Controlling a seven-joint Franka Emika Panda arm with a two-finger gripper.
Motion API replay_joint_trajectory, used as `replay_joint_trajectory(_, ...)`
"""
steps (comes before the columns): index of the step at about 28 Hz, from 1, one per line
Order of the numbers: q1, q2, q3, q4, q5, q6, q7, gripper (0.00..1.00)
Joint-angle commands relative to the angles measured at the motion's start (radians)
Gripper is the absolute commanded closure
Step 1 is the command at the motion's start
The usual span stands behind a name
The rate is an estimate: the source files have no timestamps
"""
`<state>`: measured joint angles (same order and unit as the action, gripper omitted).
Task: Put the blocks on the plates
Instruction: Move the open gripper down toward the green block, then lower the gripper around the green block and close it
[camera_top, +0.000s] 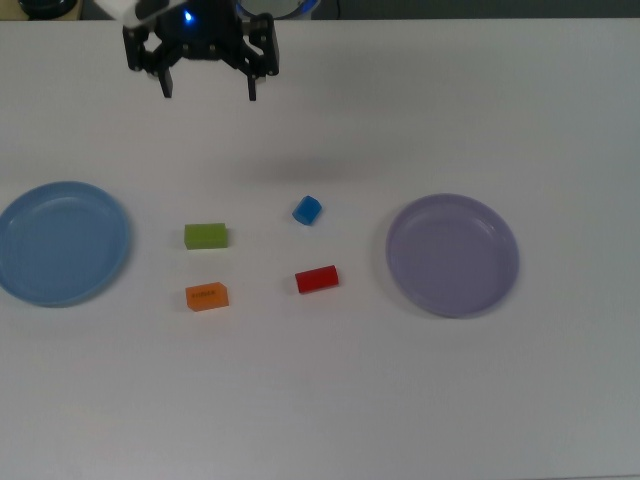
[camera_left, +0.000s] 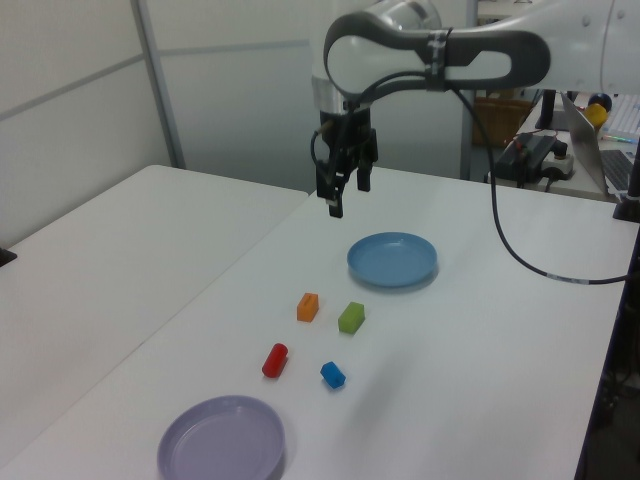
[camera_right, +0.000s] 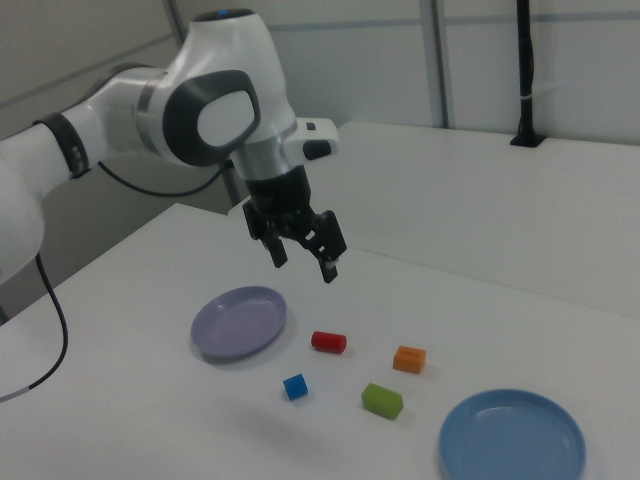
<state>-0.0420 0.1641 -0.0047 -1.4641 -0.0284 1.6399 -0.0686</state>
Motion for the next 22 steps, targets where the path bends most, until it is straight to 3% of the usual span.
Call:
replay_joint_trajectory(1,-0.013,0.032,-0.009,-0.032,0.012,0.029,-0.227,0.0)
replay_joint_trajectory(5,-0.041,0.083,-0.009,-0.035,0.012,0.052,-0.348,0.0)
replay_joint_trajectory(9,-0.049,0.126,-0.009,-0.053,0.012,0.101,-0.339,0.0)
replay_joint_trajectory(16,-0.07,0.13,-0.009,-0.223,0.022,0.313,-0.257,0.0)
replay_joint_trajectory(22,-0.065,0.15,-0.008,-0.309,0.022,0.466,-0.178,0.0)
